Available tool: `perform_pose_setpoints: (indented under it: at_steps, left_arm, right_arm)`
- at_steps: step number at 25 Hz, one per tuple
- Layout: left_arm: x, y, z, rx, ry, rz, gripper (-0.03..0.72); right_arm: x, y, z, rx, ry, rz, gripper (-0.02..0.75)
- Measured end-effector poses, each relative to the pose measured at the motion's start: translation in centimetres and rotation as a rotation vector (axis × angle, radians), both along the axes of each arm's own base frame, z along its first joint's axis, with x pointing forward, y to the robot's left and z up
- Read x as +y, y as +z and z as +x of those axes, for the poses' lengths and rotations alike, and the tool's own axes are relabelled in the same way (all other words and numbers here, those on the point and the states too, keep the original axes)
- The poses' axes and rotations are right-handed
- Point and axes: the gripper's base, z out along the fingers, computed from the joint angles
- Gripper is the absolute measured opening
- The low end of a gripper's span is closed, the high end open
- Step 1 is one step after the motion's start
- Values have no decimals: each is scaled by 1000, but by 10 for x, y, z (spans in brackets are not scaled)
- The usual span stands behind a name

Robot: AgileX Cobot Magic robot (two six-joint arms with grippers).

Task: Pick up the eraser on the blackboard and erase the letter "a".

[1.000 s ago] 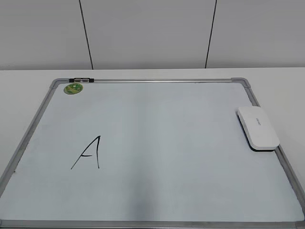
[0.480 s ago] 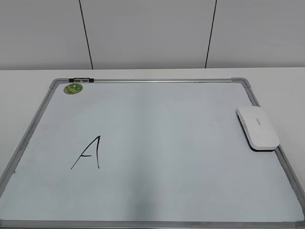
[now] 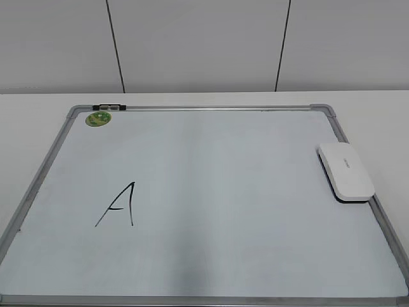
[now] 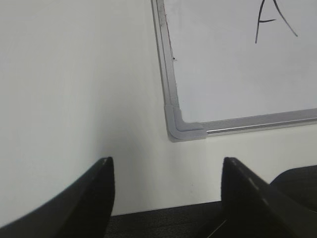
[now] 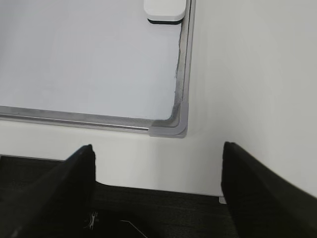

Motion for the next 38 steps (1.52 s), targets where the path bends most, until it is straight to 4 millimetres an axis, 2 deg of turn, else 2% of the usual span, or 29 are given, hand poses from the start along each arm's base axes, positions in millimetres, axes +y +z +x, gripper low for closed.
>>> perform_pose_setpoints:
  at_steps: [7, 20, 25, 38]
  left_arm:
    - [0, 2, -6, -41, 0, -1, 478]
    - [2, 6, -50, -328, 0, -11, 463]
    - [2, 6, -51, -331, 0, -11, 462]
    - [2, 6, -51, -329, 0, -11, 461]
  right_arm:
    - [0, 0, 0, -2, 0, 0, 587]
    - [-2, 2, -25, -175, -79, 7, 587]
    - [-2, 2, -34, -239, -79, 10, 587]
    - [-2, 2, -34, -237, -79, 9, 587]
